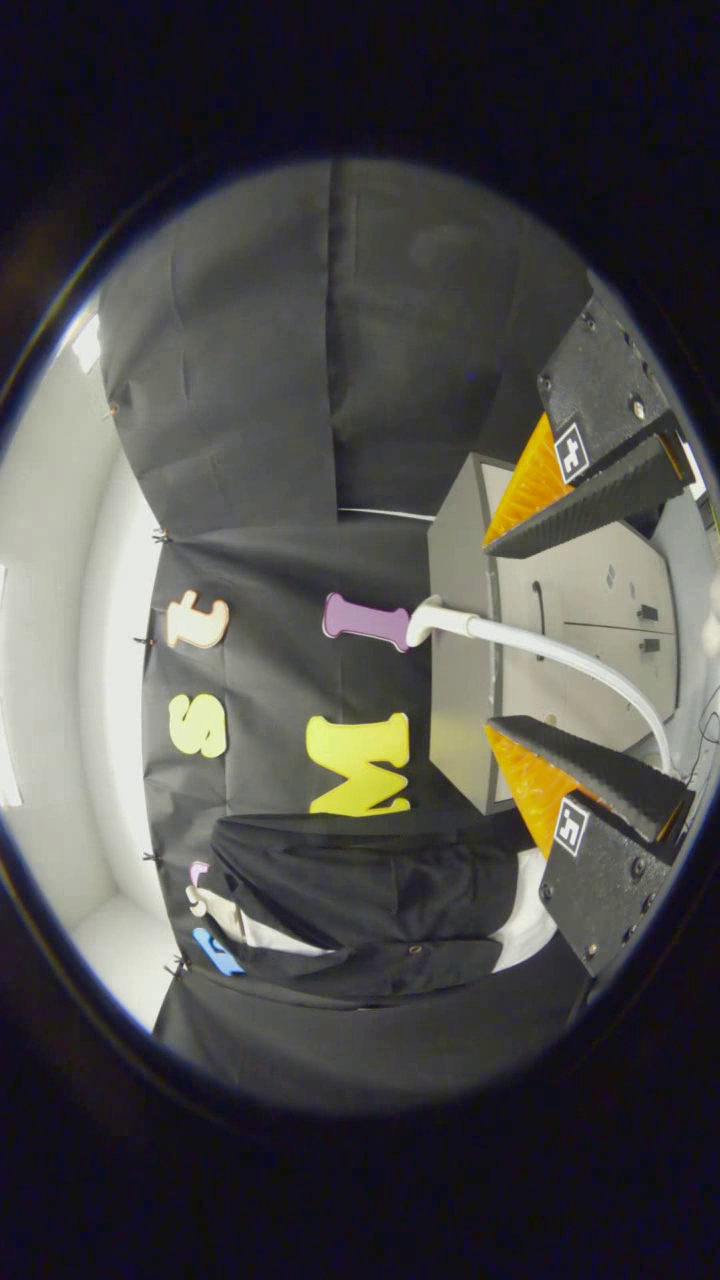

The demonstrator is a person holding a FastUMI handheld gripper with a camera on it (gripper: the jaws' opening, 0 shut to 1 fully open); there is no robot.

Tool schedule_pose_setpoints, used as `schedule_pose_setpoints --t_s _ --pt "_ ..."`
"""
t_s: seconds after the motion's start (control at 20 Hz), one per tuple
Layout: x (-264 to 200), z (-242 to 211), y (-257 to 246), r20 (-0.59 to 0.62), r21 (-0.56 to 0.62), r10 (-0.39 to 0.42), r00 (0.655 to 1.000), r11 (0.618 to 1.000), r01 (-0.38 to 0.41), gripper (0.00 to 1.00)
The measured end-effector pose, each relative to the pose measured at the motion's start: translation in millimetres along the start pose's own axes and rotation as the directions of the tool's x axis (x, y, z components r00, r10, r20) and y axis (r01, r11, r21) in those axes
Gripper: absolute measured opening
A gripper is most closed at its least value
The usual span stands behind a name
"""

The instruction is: Iron the clothes twice with a garment steamer, once on the left side and once on the right side.

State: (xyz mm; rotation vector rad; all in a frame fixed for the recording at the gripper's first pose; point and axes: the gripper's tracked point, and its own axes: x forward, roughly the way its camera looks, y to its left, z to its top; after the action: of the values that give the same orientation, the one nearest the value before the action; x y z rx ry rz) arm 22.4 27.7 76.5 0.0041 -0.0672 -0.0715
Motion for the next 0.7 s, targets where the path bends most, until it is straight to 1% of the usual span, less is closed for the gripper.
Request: schedule_pose_setpoints --t_s 0.2,0.4,0.7 --pt "34 23 -2 0.008 -0.005 -0.002 1.000 1.000 0.002 0.99" --pt "85 39 -10 0.002 0.007 0.010 1.000 1.000 -0.010 0.99" --pt "179 40 -28 -0.101 0.055 0.036 0.994 0.998 -0.031 0.99"
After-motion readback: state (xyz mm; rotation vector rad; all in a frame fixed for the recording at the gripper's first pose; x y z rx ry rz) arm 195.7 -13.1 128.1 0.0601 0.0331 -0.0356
